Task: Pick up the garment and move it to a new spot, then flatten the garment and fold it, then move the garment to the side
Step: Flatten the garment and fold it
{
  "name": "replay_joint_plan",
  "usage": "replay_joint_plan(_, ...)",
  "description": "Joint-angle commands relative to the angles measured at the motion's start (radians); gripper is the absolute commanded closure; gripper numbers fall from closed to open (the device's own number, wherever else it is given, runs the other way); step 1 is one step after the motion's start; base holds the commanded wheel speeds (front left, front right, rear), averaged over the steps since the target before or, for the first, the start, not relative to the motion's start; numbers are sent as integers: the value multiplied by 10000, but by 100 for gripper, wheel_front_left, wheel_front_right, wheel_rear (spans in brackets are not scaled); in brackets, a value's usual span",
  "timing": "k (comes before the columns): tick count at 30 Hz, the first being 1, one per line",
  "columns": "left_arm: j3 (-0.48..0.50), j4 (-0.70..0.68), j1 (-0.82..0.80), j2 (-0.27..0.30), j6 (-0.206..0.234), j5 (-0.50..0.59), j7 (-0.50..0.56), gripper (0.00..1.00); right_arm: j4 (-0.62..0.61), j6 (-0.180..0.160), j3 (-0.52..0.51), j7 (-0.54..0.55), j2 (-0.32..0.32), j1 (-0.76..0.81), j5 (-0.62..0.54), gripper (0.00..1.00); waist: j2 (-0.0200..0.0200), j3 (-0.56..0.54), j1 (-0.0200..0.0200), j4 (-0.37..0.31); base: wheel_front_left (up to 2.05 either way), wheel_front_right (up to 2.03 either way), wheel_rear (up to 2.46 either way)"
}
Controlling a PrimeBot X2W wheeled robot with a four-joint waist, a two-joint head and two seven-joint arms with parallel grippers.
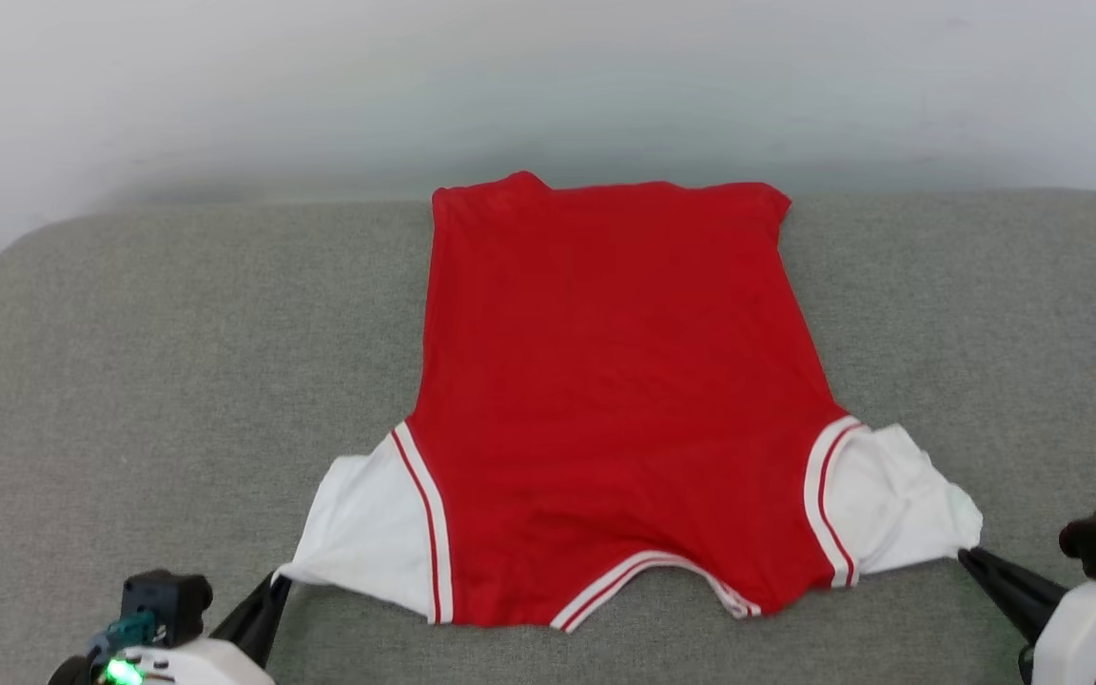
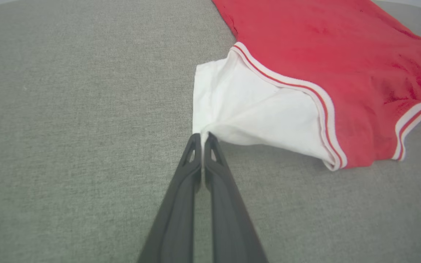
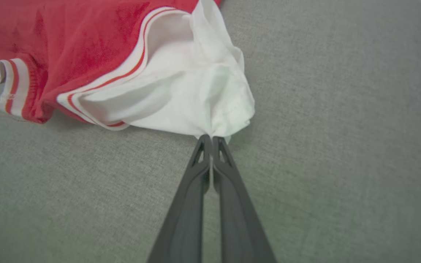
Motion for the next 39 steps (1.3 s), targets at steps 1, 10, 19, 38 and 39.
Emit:
replay_joint_plan(1, 26, -177, 577, 180, 164, -155, -42, 100, -108, -7, -248, -43, -113, 690, -68, 100, 0, -396, 4, -96, 0, 0, 0)
replay_joint_plan(10, 55, -1242, 2503, 660, 935, -582, -184, 100, -674, -8, -1489, 55, -391, 3474, -271, 100, 0, -900, 4, -163, 0, 0, 0)
replay_joint_plan(19, 10, -2039, 2448, 719, 1263, -354, -147, 100, -1447, -7, -3193, 731, -425, 3871, -1023, 0, 0, -674, 4, -75, 0, 0, 0)
replay_joint_plan(38, -154, -3734, 573, 389, 1822, 1186, -194, 100, -4887, -5, -7374, 5479, -2037, -1275, -2634, 0, 0, 1880, 4, 1298, 0, 0, 0)
replay_joint_plan(39, -179, -3795, 419, 301, 1832, 1273, -219, 100, -4860, -8, -7285, 6049, -2096, -1791, -2621, 0, 0, 2136, 4, 1428, 0, 0, 0)
